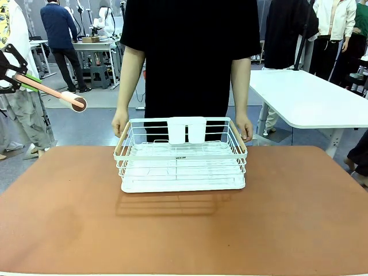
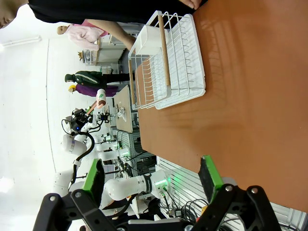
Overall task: Clean the table.
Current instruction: Clean the table with the Lint Roller when the human lifts the Dish drying rack.
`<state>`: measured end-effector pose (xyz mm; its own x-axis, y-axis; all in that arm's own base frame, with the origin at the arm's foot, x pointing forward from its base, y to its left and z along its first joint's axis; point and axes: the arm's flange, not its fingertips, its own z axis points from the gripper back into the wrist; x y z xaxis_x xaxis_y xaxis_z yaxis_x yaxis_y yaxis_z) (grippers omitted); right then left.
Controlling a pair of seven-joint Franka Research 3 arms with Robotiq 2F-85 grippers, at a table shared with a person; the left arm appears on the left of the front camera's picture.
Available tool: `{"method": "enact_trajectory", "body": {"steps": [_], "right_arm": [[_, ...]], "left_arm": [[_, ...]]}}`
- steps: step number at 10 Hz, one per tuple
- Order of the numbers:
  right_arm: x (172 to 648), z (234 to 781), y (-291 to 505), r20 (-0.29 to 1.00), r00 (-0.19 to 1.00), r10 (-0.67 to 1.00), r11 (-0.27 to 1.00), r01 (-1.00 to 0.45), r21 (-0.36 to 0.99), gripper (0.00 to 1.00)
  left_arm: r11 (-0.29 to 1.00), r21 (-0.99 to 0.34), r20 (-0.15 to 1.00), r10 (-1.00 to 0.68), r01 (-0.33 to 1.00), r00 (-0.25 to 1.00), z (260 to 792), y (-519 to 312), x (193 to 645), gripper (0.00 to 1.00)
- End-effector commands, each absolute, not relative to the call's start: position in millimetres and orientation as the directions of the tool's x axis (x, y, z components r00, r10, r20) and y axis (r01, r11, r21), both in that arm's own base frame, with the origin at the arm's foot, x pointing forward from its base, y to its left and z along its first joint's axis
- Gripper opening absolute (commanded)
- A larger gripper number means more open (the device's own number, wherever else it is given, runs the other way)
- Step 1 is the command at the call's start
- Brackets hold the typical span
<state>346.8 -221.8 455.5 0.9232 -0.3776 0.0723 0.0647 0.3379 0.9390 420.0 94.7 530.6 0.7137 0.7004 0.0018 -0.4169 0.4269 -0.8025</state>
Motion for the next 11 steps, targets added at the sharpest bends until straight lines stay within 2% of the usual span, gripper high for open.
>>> {"method": "enact_trajectory", "body": {"steps": [1,11], "right_arm": [[345.7,457.8,-222.1,0.074,0.922,-0.379,0.333,0.061,0.941,1.00],[345.7,457.8,-222.1,0.074,0.922,-0.379,0.333,0.061,0.941,1.00]], "left_arm": [[0.423,-0.803,0.001,0.705,-0.419,0.709,531.5,94.6,420.0,0.00],[0.423,-0.803,0.001,0.705,-0.419,0.709,531.5,94.6,420.0,0.00]]}}
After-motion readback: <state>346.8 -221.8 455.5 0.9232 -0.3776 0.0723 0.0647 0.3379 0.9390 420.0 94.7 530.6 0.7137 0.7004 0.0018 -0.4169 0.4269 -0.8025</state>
